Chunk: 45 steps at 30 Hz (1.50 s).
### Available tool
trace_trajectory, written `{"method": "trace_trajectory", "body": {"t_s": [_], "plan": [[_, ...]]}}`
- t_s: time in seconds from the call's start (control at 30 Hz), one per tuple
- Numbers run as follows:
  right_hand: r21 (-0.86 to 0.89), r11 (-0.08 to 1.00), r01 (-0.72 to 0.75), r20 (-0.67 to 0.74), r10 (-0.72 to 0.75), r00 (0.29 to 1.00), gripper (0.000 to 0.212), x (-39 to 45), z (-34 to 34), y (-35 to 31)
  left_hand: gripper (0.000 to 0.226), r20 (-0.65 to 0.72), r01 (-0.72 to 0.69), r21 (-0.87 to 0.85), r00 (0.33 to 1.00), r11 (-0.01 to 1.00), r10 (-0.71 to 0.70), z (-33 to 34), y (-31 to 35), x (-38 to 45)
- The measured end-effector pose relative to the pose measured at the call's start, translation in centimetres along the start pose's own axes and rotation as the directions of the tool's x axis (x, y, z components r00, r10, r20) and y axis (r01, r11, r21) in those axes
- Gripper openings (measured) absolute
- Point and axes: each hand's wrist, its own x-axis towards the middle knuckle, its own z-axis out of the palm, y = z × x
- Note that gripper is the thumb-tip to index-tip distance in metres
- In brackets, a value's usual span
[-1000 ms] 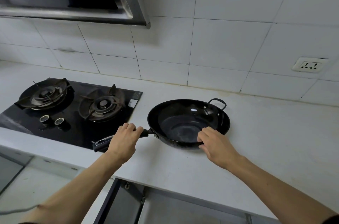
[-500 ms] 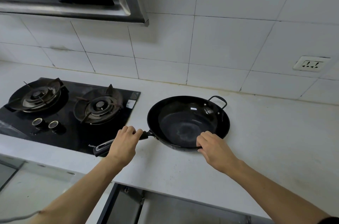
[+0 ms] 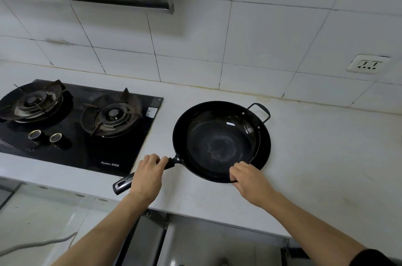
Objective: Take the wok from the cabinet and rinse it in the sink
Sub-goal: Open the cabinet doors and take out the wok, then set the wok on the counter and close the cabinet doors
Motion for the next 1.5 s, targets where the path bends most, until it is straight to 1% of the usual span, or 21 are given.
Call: {"method": "trace_trajectory", "body": {"t_s": [0.23,0.4,0.5,0.6,0.67,0.83,0.97,1.07,1.23,1.4,1.5], "plan": [[0.006,1.0,-0.028,0.043,0.028,0.999,0.022,0.1,0.1,-0.8,0.054,-0.013,-0.009,-0.018,1.0,1.0,0.009,0.7,-0.5,-0.3],[0.015,0.998,-0.065,0.039,0.064,0.997,0.005,-0.4,0.6,-1.2,0.056,0.022,-0.013,-0.004,1.0,1.0,0.013,1.2,-1.0,-0.8],[0.024,0.996,-0.09,0.043,0.088,0.995,0.009,-0.7,0.4,-1.4,0.055,0.03,-0.02,-0.01,0.999,1.0,0.021,1.3,-1.1,-0.7],[0.03,0.993,-0.117,0.059,0.115,0.992,0.018,-1.1,0.2,-1.8,0.046,0.063,-0.04,-0.019,0.997,0.999,0.041,1.2,-1.4,-0.7],[0.031,0.99,-0.137,0.053,0.135,0.989,0.024,-1.5,0.2,-2.2,0.044,0.089,-0.045,0.0,0.995,0.999,0.044,1.2,-1.5,-0.8],[0.05,0.988,-0.149,0.009,0.148,0.989,0.036,-2.4,0.1,-2.7,0.048,0.02,-0.059,-0.001,0.998,0.998,0.059,1.0,-1.5,-1.4],[0.095,0.988,-0.122,-0.038,0.126,0.991,0.039,-3.4,-0.6,-3.5,0.048,-0.023,-0.016,-0.009,1.0,1.0,0.016,-0.2,-1.3,-3.6],[0.12,0.99,-0.073,-0.064,0.081,0.995,0.041,-3.9,-1.0,-3.9,0.046,-0.036,0.018,0.008,0.999,1.0,-0.018,-1.3,-1.0,-5.8],[0.163,0.986,0.022,-0.081,-0.009,0.997,0.044,-5.7,-0.9,-4.3,0.04,-0.013,0.153,0.01,0.988,0.988,-0.153,-2.7,0.1,-10.5],[0.204,0.97,0.13,-0.069,-0.119,0.991,0.044,-7.7,0.6,-5.3,0.031,0.027,0.32,-0.003,0.947,0.947,-0.32,-3.4,3.0,-16.9],[0.224,0.966,0.132,-0.03,-0.129,0.991,0.044,-8.7,1.7,-6.6,0.029,0.088,0.414,0.005,0.907,0.91,-0.413,-3.4,3.7,-21.0]]}}
